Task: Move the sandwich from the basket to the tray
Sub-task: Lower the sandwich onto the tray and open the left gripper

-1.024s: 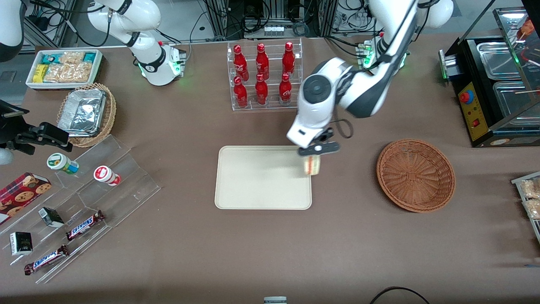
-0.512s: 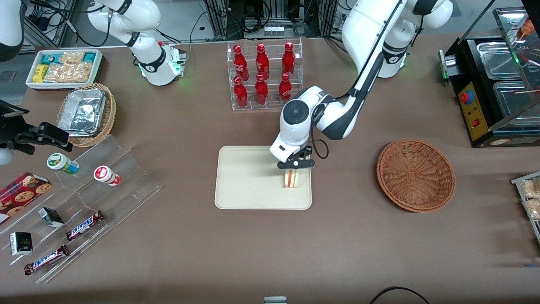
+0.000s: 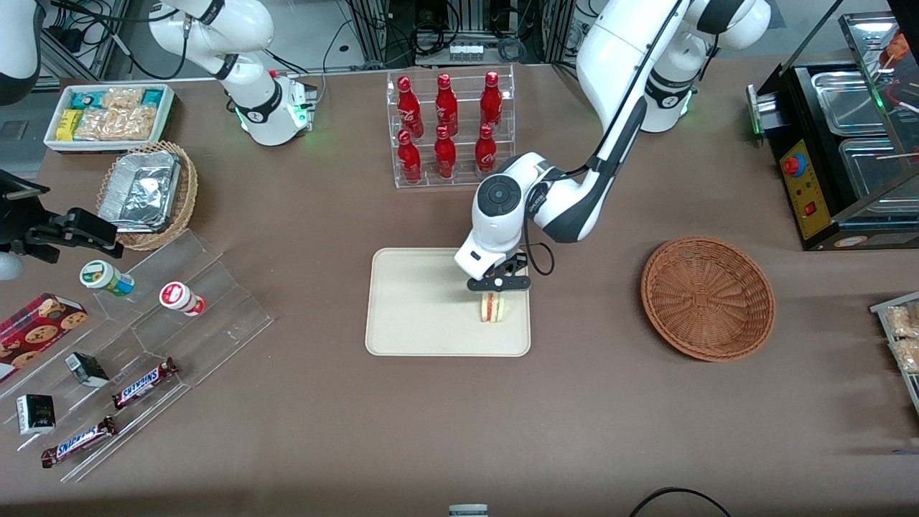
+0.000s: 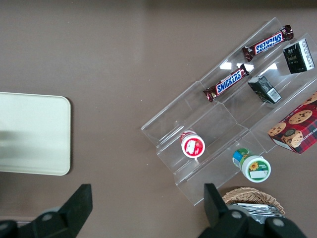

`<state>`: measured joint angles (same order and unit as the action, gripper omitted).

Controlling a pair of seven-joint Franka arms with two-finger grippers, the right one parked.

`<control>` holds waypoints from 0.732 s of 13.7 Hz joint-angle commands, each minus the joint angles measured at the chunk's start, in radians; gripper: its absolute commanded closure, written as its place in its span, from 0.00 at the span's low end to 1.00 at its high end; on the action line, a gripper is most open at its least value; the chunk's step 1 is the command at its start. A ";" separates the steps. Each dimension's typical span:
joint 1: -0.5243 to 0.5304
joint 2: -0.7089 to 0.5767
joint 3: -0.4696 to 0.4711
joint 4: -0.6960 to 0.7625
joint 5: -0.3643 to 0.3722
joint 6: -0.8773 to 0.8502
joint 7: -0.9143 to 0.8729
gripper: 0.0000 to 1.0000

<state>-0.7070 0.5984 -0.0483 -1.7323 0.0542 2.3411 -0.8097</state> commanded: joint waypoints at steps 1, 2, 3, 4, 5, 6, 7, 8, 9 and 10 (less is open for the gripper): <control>-0.009 0.000 0.015 0.025 0.013 0.000 -0.005 0.00; -0.003 -0.020 0.016 0.025 0.012 -0.012 -0.011 0.00; 0.001 -0.064 0.018 0.022 0.010 -0.066 -0.017 0.00; 0.007 -0.106 0.019 0.023 0.006 -0.138 -0.019 0.00; 0.018 -0.161 0.019 0.023 0.006 -0.210 -0.014 0.00; 0.033 -0.207 0.019 0.025 0.004 -0.264 -0.008 0.00; 0.049 -0.259 0.019 0.023 0.003 -0.302 -0.002 0.00; 0.060 -0.305 0.019 0.023 0.004 -0.340 0.003 0.00; 0.075 -0.351 0.019 0.022 0.007 -0.394 0.004 0.00; 0.096 -0.394 0.019 0.019 0.010 -0.451 0.010 0.00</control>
<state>-0.6432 0.2995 -0.0238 -1.6741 0.0542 1.9629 -0.8102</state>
